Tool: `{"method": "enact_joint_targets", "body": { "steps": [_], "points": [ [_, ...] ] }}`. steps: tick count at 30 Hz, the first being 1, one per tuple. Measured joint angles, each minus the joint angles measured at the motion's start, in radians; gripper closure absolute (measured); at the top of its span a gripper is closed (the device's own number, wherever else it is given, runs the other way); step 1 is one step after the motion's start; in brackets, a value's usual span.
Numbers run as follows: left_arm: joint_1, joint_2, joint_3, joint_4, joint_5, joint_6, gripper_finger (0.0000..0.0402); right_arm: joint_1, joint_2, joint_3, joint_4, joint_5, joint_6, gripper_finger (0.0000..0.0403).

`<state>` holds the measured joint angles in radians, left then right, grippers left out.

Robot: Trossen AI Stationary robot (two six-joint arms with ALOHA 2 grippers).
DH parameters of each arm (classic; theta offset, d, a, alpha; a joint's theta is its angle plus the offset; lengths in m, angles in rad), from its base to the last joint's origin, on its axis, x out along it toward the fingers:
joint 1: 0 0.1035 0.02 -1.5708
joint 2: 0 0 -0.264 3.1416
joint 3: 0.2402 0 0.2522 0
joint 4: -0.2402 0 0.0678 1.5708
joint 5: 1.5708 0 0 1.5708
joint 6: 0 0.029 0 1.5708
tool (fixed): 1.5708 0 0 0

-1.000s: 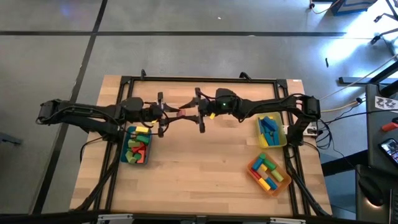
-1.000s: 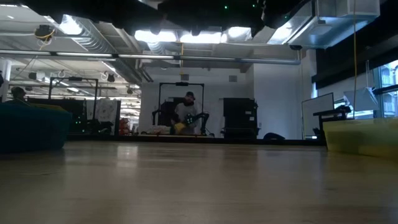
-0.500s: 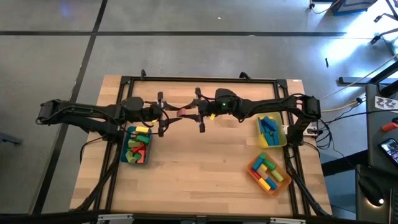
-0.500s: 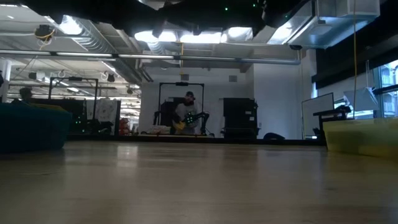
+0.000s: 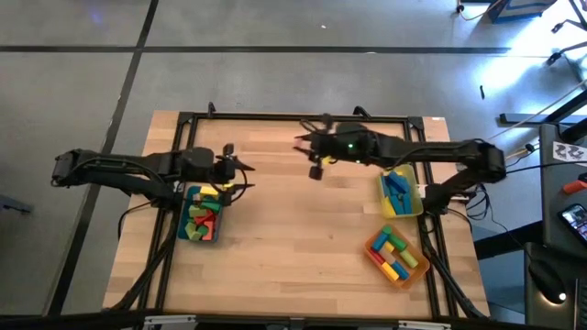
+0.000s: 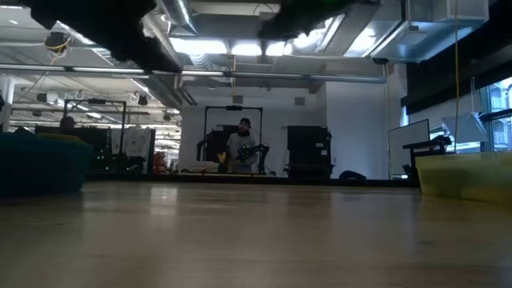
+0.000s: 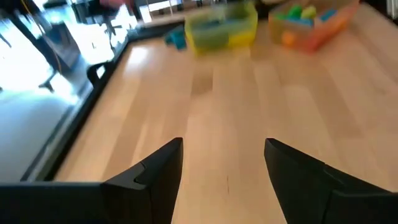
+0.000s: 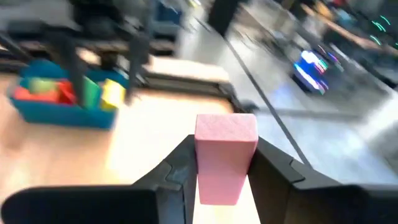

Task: Sort blocks by size
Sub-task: Put the pink rectangular block into the yellow bin

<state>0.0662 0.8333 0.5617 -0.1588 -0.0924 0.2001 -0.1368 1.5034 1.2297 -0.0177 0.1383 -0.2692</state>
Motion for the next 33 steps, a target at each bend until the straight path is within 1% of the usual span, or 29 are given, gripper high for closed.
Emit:
{"method": "enact_joint_targets", "body": {
  "steps": [4,8,10,13,15,18,23,25,28,33],
  "points": [
    [0.0,0.001,0.0,-0.075,-0.018,-0.02,0.019,0.0,-0.089,0.0,-0.226,0.155,0.108,0.0293],
    [0.0,0.002,0.0,-0.101,-0.028,-0.042,0.019,0.0,-0.169,0.0,-0.476,0.282,0.299,0.0293],
    [0.0,0.002,0.0,-0.103,-0.028,-0.048,0.019,-0.001,-0.196,0.0,-0.618,0.324,0.41,0.0293],
    [0.0,0.002,0.0,-0.106,-0.028,-0.063,0.019,-0.002,-0.215,0.0,-0.817,0.351,0.6,0.0293],
    [0.0,0.002,0.0,-0.105,-0.028,-0.066,0.019,-0.002,-0.216,0.0,-0.951,0.355,0.721,0.0293],
    [0.0,0.002,0.0,-0.106,-0.028,-0.069,0.019,-0.002,-0.209,-0.024,-1.106,0.352,0.869,0.0293],
    [0.0,0.002,0.0,-0.079,-0.028,-0.063,0.019,-0.002,-0.208,-0.098,-1.28,0.277,1.092,0.0293],
    [0.0,0.002,0.0,-0.066,-0.028,-0.057,0.019,-0.002,-0.208,-0.136,-1.311,0.233,1.16,0.0293],
    [0.0,0.002,0.0,-0.047,-0.028,-0.054,0.019,-0.002,-0.208,-0.207,-1.309,0.16,1.212,0.0288],
    [0.0,0.002,0.0,-0.036,-0.028,-0.054,0.019,-0.002,-0.208,-0.319,-1.311,0.106,1.279,0.0286]
  ]
}}
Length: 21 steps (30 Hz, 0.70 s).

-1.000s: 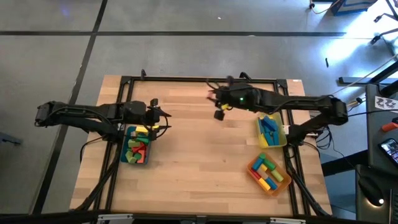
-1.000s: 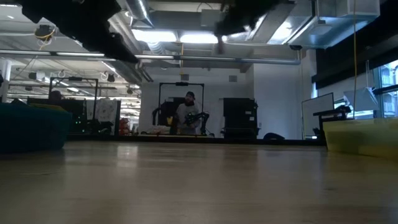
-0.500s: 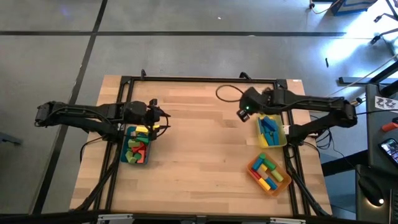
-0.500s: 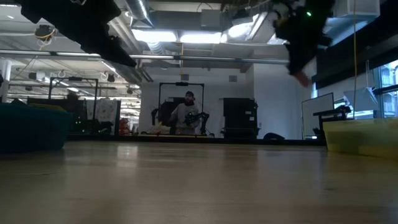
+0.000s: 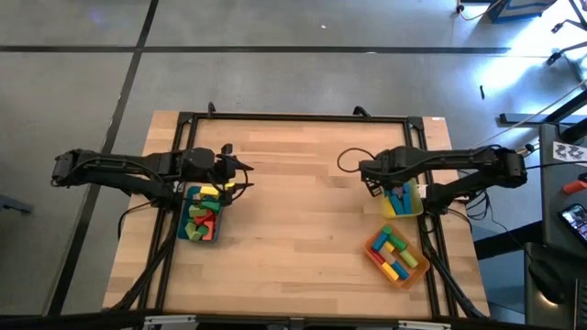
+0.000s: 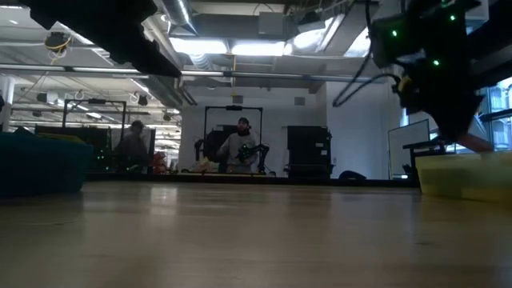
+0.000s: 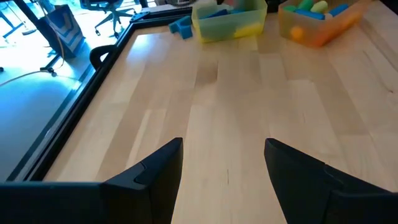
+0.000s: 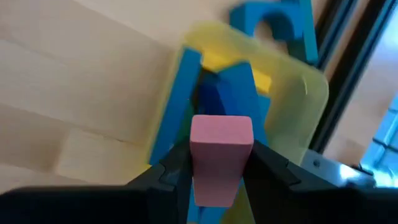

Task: Sort blocks by size
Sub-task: Put the pink rectangular block into the yellow bin, then adjust the yellow bin on the table

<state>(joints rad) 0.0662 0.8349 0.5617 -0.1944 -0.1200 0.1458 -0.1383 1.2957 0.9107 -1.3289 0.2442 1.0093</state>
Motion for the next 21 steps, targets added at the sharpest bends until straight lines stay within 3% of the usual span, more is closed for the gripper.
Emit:
{"method": "enact_joint_targets", "body": {
  "steps": [7,14,21],
  "points": [
    [0.0,0.0,0.0,-0.001,0.0,0.0,0.019,-0.001,0.0,-0.104,0.056,-0.069,0.029,0.0283],
    [0.0,0.0,0.0,-0.005,0.0,0.0,0.019,-0.002,0.0,-0.142,0.106,-0.117,0.029,0.021],
    [0.0,0.0,0.0,-0.006,0.0,0.0,0.019,-0.002,0.0,-0.14,0.295,-0.125,-0.071,0.0162]
  ]
}}
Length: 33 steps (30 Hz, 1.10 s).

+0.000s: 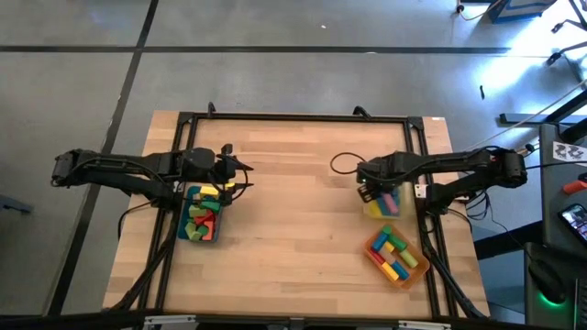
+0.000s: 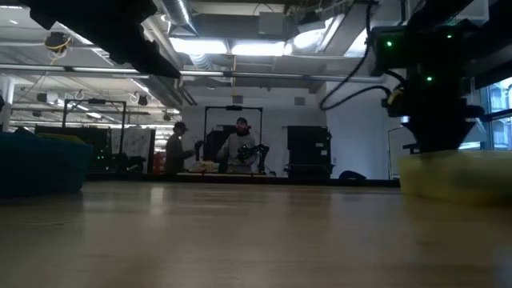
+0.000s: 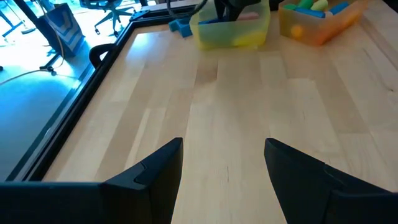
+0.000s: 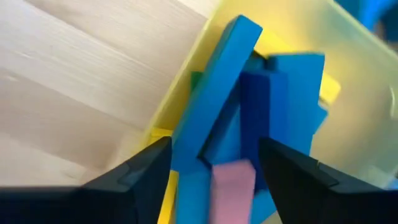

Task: Sort blocks by size
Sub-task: Adjust the yellow bin on the table, then put the blue rectangular block into the yellow bin

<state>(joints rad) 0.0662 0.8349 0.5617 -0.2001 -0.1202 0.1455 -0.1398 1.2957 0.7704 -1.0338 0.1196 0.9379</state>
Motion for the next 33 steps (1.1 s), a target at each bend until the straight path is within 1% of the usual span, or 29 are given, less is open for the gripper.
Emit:
{"method": "enact_joint_targets", "body": {
  "steps": [4,11,18,22,24,27,30,33],
  "points": [
    [0.0,0.0,0.0,0.0,0.0,0.0,0.019,0.0,0.0,0.0,0.101,0.0,-0.045,0.0154],
    [0.0,0.0,0.0,0.0,0.0,0.0,0.019,0.0,0.0,0.0,0.255,0.023,-0.135,0.0153],
    [0.0,0.0,0.0,0.0,0.0,-0.001,0.019,0.0,-0.003,0.002,0.273,0.028,-0.181,0.0153],
    [0.0,0.0,0.0,0.001,0.0,-0.003,0.019,0.0,-0.012,0.076,0.184,0.046,-0.192,0.0153],
    [0.0,0.0,0.0,0.001,0.0,-0.007,0.019,0.0,-0.012,0.141,0.093,0.096,-0.209,0.0153],
    [0.0,0.0,0.0,0.001,0.0,-0.007,0.019,0.0,-0.012,0.247,-0.04,0.211,-0.213,0.0152],
    [0.0,0.0,0.0,-0.001,0.0,-0.007,0.019,-0.026,-0.012,0.337,-0.18,0.317,-0.213,0.0152],
    [0.0,0.0,0.0,-0.009,0.0,-0.008,0.019,-0.091,-0.013,0.376,-0.267,0.347,-0.217,0.0152]
  ]
}}
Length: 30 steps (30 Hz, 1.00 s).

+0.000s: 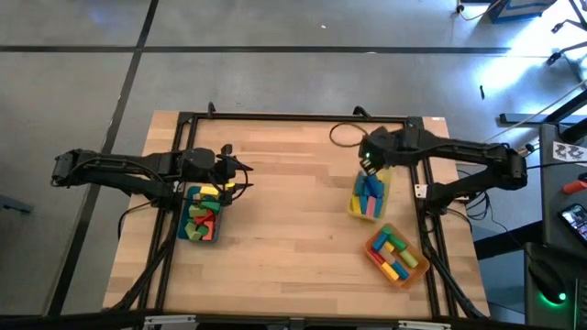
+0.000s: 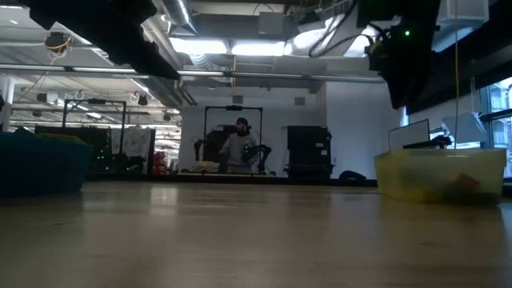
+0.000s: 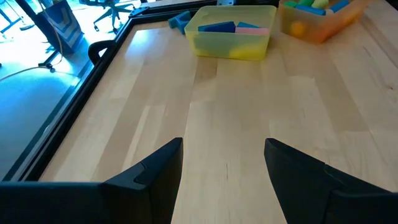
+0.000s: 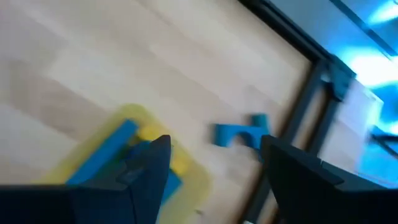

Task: Sort blocks by size
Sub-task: Put the blue rectangular block into the yellow bin

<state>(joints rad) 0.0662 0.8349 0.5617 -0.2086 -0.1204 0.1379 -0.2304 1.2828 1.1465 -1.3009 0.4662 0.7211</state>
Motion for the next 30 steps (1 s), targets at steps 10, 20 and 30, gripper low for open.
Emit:
{"method": "enact_joint_targets", "body": {
  "steps": [10,20,30],
  "points": [
    [0.0,0.0,0.0,0.0,0.0,0.0,0.019,-0.335,0.036,0.004,0.034,-0.026,-0.208,0.0152],
    [0.0,0.0,0.0,0.001,0.0,0.004,0.019,-0.509,0.178,0.004,0.069,-0.112,-0.339,0.0152],
    [0.0,0.0,0.0,0.001,0.0,0.003,0.019,-0.585,0.352,0.004,0.072,-0.146,-0.393,0.0152]
  ]
}}
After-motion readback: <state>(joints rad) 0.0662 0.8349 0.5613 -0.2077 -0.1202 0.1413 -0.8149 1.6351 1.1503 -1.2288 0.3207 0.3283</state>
